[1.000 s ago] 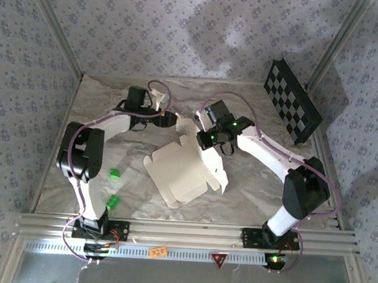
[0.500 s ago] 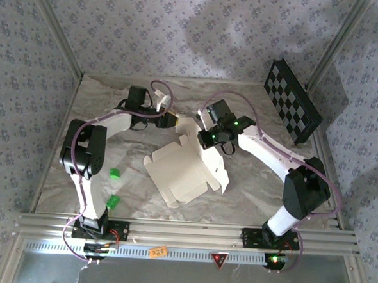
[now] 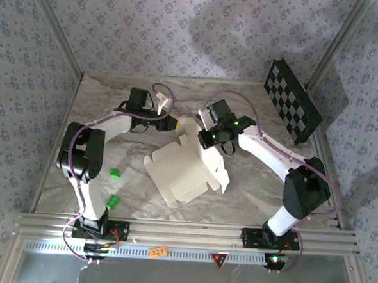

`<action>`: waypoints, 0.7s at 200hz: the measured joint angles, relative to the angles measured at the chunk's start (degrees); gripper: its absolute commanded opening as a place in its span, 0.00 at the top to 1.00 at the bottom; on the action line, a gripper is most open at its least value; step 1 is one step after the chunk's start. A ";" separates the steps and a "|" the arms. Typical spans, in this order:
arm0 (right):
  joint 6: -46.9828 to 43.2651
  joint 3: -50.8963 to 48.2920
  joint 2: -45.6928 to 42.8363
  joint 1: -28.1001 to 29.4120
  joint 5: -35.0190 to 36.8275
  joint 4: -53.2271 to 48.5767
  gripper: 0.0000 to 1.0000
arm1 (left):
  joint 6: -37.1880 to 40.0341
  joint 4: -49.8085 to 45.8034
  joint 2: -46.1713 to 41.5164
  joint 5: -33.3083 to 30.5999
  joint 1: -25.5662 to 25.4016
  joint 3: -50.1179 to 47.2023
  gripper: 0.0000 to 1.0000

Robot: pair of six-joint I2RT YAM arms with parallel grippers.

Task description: Fold the paper box

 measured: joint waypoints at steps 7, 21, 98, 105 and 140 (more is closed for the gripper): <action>0.00 0.00 0.00 -0.02 0.00 0.00 1.00 | 0.02 -0.33 0.07 -0.22 -0.09 0.37 0.61; 0.00 0.00 0.00 -0.11 0.00 0.00 1.00 | 0.24 -1.16 0.22 -0.87 -0.28 1.36 0.64; 0.00 -0.22 -0.13 -0.13 0.04 0.31 1.00 | 1.31 -2.89 -0.22 -9.01 -1.38 2.56 0.89; 0.00 -0.22 -0.13 -0.13 0.09 0.39 1.00 | 1.57 -3.39 -0.46 -9.35 -1.57 2.54 0.91; 0.00 -0.26 -0.13 -0.42 0.70 0.46 1.00 | 2.32 -6.23 -1.79 -11.10 -2.27 2.56 0.96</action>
